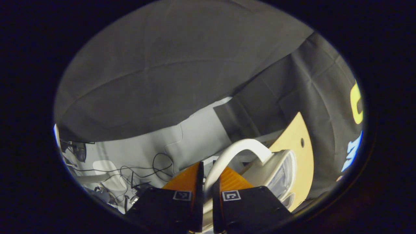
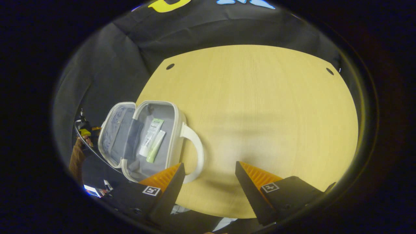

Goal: First open the suitcase, pack the skin care products into it, and then close the suitcase.

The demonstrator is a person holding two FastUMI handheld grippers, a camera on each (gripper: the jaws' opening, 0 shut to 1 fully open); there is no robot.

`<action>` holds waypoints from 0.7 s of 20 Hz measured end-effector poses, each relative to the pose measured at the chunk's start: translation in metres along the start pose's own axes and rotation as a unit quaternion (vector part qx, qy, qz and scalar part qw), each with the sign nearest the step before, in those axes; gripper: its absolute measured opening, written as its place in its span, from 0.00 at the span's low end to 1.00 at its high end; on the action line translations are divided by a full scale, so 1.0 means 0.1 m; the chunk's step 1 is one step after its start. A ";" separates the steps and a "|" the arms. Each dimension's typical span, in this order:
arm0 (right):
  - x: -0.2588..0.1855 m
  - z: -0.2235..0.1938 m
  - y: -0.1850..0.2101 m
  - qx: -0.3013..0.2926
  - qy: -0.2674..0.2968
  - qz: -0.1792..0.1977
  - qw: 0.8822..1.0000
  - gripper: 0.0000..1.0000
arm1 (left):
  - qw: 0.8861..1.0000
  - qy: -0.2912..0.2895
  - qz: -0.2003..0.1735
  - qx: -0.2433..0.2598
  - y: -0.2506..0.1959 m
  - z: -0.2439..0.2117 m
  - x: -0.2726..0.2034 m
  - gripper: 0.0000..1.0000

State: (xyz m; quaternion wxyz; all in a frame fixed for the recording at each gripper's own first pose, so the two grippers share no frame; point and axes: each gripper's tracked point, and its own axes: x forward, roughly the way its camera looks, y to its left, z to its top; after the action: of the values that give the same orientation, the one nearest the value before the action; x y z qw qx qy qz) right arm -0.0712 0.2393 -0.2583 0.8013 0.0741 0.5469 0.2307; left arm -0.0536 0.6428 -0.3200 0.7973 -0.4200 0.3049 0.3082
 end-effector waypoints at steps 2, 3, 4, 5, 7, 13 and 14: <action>-0.03 -0.02 -0.03 0.002 -0.003 0.005 1.000 0.96 | 0.999 -0.024 -0.023 0.017 -0.27 0.08 -0.32 0.19; -0.05 -0.03 -0.04 0.003 -0.004 0.008 1.000 0.96 | 0.999 -0.035 -0.029 0.030 -0.36 0.07 -0.48 0.19; -0.07 -0.06 -0.05 0.004 -0.006 0.010 1.000 0.96 | 0.997 -0.045 -0.036 0.045 -0.49 0.03 -0.65 0.19; -0.09 -0.06 -0.07 0.005 -0.009 0.013 1.000 0.96 | 0.996 -0.053 -0.041 0.056 -0.61 0.00 -0.79 0.19; -0.14 -0.08 -0.14 0.008 -0.016 0.016 1.000 0.96 | 0.993 -0.070 -0.050 0.086 -0.87 -0.09 -1.05 0.22; -0.35 -0.18 -0.42 0.041 -0.036 0.025 0.998 0.96 | 0.977 -0.094 -0.079 0.176 -1.70 -0.58 -1.77 0.18; -0.38 -0.20 -0.48 0.048 -0.040 0.025 0.998 0.96 | 0.973 -0.099 -0.085 0.190 -1.84 -0.70 -1.86 0.18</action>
State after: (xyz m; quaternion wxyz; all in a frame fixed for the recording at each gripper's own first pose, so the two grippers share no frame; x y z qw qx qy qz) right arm -0.0870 0.1776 -0.2522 0.8118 0.1357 0.5231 0.2213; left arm -0.0484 0.4545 -0.1249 0.9119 -0.2523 0.2413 0.2159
